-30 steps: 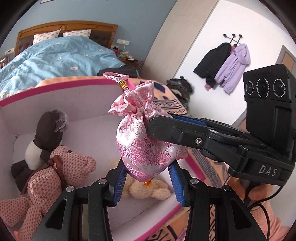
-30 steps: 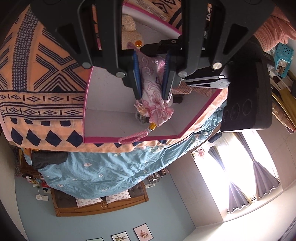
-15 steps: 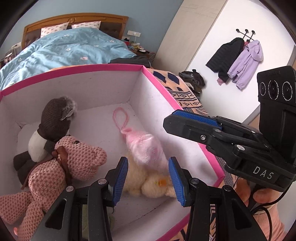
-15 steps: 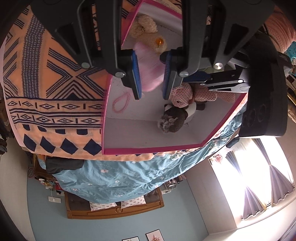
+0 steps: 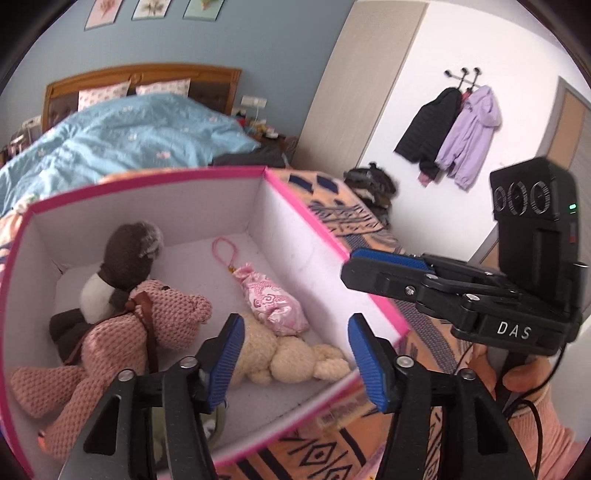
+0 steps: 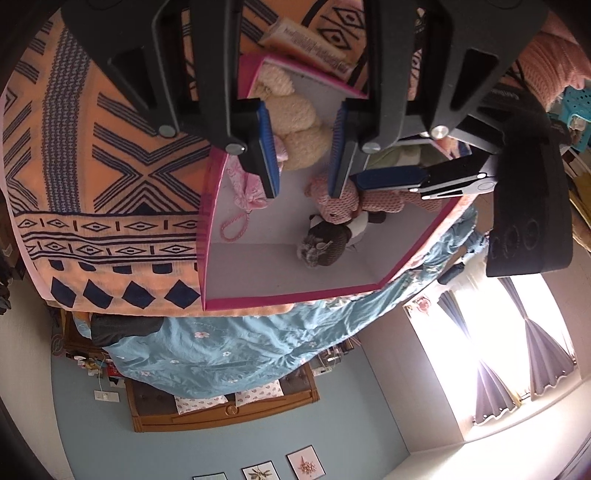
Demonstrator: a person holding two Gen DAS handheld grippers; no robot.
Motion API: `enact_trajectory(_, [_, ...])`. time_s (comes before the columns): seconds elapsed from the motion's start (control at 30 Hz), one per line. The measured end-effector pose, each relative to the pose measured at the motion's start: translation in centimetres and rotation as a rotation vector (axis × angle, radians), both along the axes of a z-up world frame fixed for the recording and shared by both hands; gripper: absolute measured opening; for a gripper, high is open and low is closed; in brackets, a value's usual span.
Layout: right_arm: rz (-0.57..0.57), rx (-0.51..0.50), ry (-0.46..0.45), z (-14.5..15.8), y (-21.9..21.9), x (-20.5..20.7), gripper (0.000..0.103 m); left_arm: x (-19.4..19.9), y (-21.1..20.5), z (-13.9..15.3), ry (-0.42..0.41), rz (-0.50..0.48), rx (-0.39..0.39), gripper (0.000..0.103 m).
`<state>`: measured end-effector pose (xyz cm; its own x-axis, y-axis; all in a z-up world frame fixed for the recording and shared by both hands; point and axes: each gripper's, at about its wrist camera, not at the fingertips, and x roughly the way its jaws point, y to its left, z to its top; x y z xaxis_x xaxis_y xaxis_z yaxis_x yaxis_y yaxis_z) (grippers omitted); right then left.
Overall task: Organize objects
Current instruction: 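Open both grippers to release the pouch inside the box, then move both grippers to the floral tissue pack and close on it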
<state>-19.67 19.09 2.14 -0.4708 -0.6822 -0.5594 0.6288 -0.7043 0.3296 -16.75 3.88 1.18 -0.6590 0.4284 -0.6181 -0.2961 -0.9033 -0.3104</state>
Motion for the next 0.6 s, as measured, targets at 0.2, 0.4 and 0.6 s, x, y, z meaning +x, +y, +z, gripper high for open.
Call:
enact_trajectory(0.2, [0.025,-0.047,0.008,0.1,2.1,3.3,0.042,4.2,-0.1,1.2,0.082,-0.04,0.025,0.07])
enact_trajectory(0.4, [0.056,-0.05,-0.017,-1.6,3.7,6.8,0.049,8.4,1.2,0.3,0.101,-0.112,0.031,0.075])
enact_trajectory(0.6, [0.066,-0.007,-0.076,-4.5,4.5,9.4,0.049,11.1,2.6,-2.4,0.043,-0.128,0.015,0.075])
